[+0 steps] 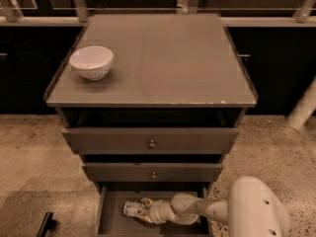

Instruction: Pick blue plastic bottle from bottom drawer and place on counter

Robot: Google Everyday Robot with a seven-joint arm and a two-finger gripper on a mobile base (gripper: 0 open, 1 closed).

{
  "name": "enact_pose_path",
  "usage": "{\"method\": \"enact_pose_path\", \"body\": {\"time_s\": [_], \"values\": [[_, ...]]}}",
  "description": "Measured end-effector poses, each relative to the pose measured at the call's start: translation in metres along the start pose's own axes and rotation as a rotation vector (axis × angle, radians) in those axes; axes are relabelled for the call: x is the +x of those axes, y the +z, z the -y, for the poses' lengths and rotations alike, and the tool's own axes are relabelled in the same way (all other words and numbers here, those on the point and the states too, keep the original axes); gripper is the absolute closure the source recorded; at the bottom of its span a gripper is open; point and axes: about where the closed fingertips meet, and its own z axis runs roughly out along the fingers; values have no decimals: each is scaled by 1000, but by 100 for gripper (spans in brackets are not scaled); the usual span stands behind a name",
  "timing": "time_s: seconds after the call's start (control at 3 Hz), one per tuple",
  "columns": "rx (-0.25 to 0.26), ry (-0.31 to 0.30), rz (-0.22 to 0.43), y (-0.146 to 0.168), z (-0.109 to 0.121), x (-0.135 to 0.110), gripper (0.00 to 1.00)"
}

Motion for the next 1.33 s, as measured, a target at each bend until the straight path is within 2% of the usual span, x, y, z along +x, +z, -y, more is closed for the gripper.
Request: {"method": "enact_pose_path", "body": {"time_s": [0.33, 0.67, 1.0, 1.33], "values": [[0, 0, 0, -2, 0, -3, 100], [16, 7, 74, -22, -12, -6, 100], [-59, -95, 304, -54, -83, -73, 100], [-78, -148, 465, -119, -133, -120, 100]]}}
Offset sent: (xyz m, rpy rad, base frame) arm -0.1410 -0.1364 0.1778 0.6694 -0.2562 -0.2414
